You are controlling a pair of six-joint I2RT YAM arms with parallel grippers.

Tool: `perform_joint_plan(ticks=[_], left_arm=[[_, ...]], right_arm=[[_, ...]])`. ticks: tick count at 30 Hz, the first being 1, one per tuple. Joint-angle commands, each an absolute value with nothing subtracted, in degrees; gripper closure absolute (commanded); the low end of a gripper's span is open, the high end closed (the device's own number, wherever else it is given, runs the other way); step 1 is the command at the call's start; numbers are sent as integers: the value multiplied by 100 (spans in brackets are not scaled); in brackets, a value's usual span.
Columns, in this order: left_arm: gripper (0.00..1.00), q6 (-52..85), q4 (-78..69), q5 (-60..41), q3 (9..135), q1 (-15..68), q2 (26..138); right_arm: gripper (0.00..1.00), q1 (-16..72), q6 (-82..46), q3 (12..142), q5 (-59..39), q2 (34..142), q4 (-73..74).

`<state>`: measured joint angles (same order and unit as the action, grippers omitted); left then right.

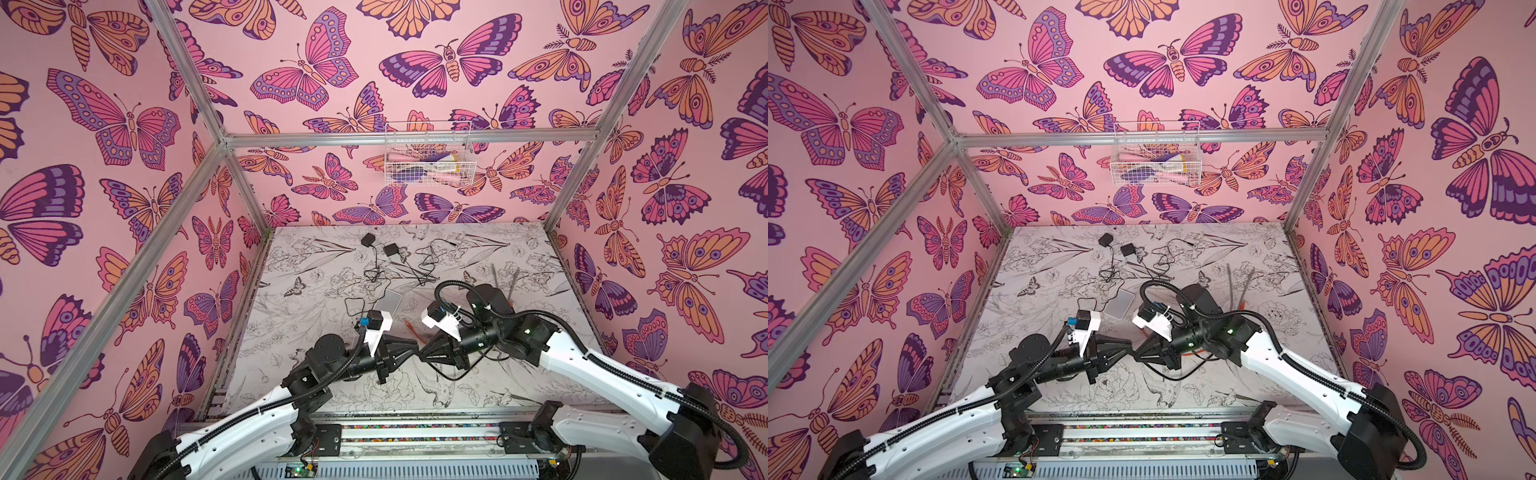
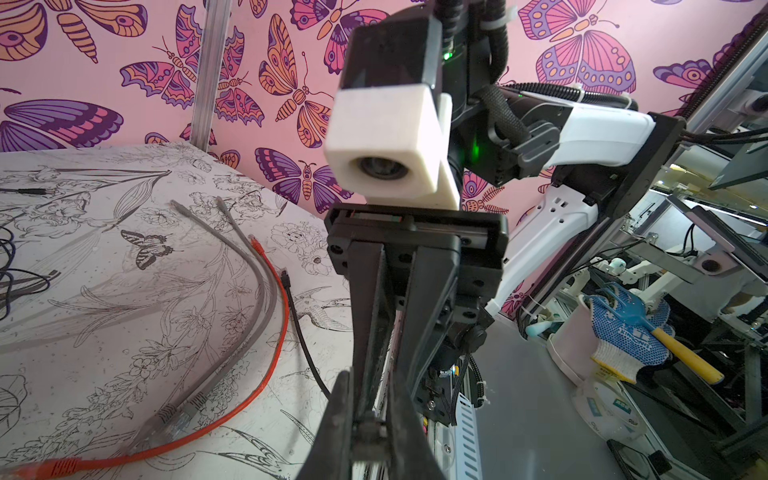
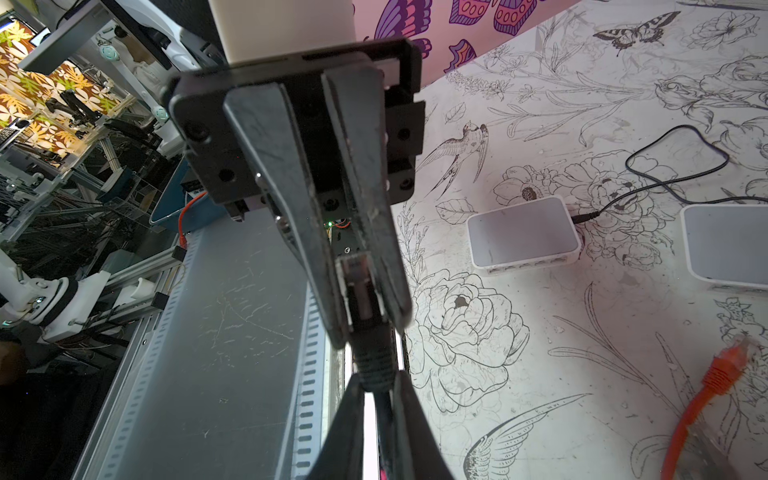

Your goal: Insert the plug into the switch port

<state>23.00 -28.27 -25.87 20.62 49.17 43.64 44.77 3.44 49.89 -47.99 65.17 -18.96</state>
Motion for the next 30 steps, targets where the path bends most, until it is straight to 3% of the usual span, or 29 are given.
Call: perform_joint_plan(ticks=[1, 24, 26, 30], left_arm=[[100, 2294, -3073, -2527, 2006, 4923, 4341], [100, 2316, -3020, -2353, 1942, 4924, 4294], [72, 2247, -2686, -2117, 1967, 4918, 4151], [53, 2219, -1739, -1209, 2063, 4901, 3659]], right_arm=[[86, 4570, 474, 5029, -4828, 6494, -1831], [100, 4653, 273, 4922, -4434, 6426, -1533], [100, 4650, 272, 4928, -4073, 6394, -1569], [100, 4650, 303, 5063, -3305, 6451, -1850]])
